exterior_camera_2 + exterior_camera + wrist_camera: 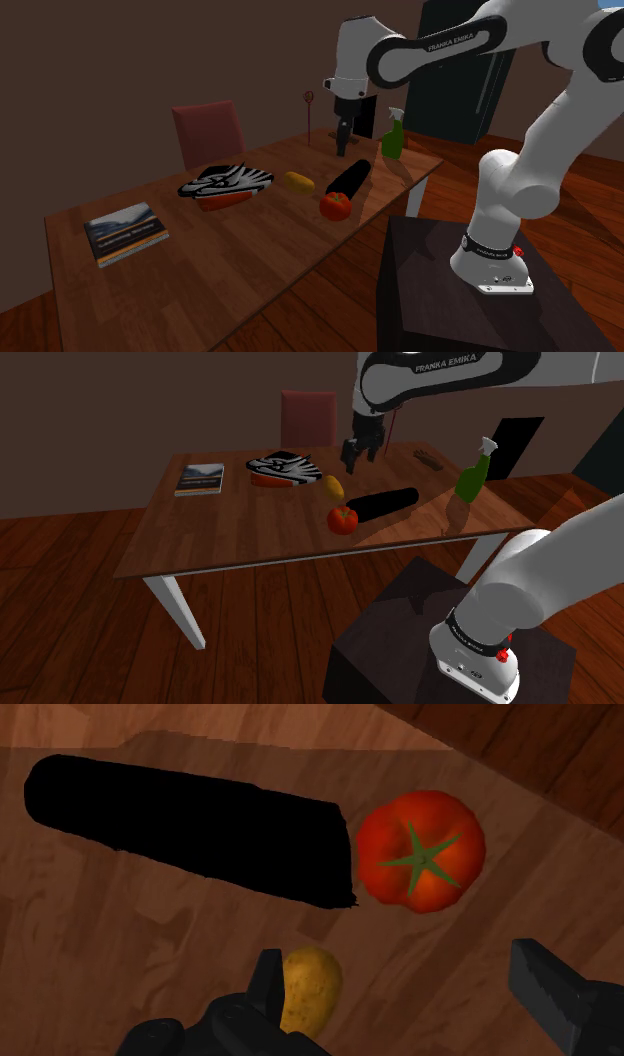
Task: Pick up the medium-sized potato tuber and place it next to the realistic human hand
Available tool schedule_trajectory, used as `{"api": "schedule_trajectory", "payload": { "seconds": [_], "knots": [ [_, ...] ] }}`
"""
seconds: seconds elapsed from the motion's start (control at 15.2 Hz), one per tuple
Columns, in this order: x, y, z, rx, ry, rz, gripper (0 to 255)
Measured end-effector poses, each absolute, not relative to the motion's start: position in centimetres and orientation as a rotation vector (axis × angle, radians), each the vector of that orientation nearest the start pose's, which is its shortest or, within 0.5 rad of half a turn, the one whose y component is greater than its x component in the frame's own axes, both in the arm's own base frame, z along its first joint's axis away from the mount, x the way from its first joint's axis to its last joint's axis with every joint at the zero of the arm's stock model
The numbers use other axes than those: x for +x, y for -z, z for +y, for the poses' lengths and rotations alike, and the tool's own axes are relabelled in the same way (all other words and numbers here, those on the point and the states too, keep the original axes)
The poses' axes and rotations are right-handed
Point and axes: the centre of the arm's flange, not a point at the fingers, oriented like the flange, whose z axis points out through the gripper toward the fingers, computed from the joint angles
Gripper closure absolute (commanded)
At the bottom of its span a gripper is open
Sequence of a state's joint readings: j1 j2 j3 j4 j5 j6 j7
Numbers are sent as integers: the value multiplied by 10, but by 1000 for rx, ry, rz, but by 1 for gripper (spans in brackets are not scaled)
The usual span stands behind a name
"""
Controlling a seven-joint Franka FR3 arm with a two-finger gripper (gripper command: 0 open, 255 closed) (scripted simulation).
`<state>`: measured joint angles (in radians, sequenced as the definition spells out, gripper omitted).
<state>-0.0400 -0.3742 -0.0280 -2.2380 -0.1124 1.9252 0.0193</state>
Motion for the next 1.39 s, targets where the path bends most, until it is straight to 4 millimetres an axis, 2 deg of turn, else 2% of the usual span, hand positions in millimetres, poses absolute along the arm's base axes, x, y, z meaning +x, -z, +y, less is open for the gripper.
{"api": "schedule_trajectory", "payload": {
  "seconds": [0.46,1.12,1.32,1.39],
  "knots": [
    [520,-471,-67,-3228,63,247,0],
    [626,-402,-125,-3202,19,482,0],
    [652,-382,-141,-3191,5,547,0],
    [655,-375,-143,-3189,2,557,0]
  ]
}}
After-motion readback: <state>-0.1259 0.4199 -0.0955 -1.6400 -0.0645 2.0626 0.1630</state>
